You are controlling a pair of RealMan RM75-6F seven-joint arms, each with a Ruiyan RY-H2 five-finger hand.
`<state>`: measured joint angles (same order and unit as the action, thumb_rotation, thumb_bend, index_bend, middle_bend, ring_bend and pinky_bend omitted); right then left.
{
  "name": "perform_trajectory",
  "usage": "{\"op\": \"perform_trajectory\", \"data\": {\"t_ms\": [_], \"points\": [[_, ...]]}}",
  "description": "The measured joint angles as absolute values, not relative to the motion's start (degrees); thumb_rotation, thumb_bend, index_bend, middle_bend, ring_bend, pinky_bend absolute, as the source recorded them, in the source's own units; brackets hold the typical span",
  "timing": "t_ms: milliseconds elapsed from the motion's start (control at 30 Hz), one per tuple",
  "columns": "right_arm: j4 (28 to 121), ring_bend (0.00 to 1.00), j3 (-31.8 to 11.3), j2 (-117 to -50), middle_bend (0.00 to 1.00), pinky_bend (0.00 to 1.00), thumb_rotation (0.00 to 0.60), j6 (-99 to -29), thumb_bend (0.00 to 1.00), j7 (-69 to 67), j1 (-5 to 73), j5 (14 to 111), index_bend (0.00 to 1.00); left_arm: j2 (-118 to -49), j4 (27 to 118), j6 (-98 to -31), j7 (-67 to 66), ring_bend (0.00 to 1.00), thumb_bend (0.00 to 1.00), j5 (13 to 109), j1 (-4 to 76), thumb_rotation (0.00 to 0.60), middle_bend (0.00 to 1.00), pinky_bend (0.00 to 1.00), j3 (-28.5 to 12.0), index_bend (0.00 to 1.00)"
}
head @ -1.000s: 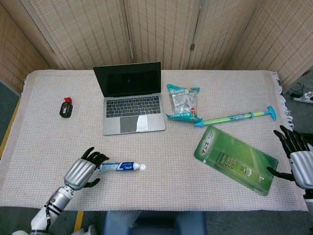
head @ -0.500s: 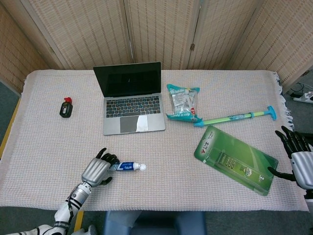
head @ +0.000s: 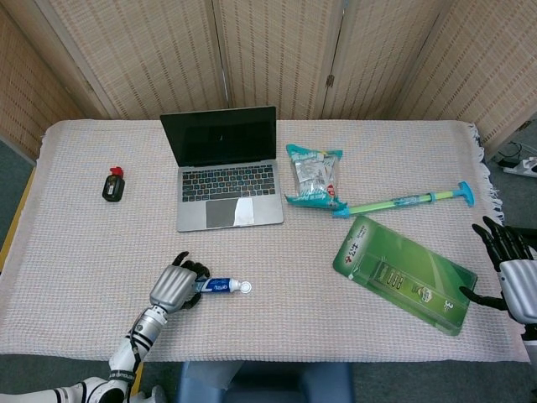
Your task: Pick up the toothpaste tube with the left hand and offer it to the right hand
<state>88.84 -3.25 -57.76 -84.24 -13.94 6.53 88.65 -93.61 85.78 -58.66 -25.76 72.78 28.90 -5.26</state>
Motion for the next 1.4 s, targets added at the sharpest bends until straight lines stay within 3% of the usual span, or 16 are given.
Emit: {"op": "perform_trajectory", "data": {"t_ms": [333, 667, 767, 1000, 1400], "points": [[89.86, 0.0, -3.33, -57.5, 0.0, 0.0, 0.6, -83.98, 0.1, -12.9, 6.63, 88.55, 0.0, -92.94, 84.21, -59.04, -24.73, 0.38, 0.44, 72.36, 28.93, 0.6, 0.44, 0.22, -4.16, 0.44], [91.01, 0.0, -3.46, -57.05, 0.0, 0.0, 0.6, -84.84, 0.1, -12.15, 6.49, 89.13, 0.0, -93.0, 80.42, -60.35, -17.77, 0.65, 0.5, 76.23, 29.04, 0.6, 0.72, 0.68, -3.85, 0.71], [92.05, 0.0, -3.61, -56.53, 0.0, 0.0, 0.6, -85.58, 0.1, -12.06, 6.66, 90.32, 0.0, -92.76, 78.81, -62.09, -12.68, 0.71, 0.52, 79.67, 29.19, 0.6, 0.78, 0.75, -3.66, 0.77], [95.82, 0.0, -4.05, -54.89, 0.0, 0.0, 0.6, -84.78, 0.1, -11.39, 9.57, 95.08, 0.0, -90.11, 78.06, -68.13, 3.38, 0.74, 0.52, 89.93, 30.46, 0.6, 0.8, 0.79, -3.37, 0.78], [103.41, 0.0, -7.17, -56.4, 0.0, 0.0, 0.6, -74.92, 0.1, -9.9, 21.75, 100.58, 0.0, -84.71, 94.7, -70.34, 7.27, 0.77, 0.58, 96.4, 34.73, 0.6, 0.83, 0.82, -4.71, 0.8]]}}
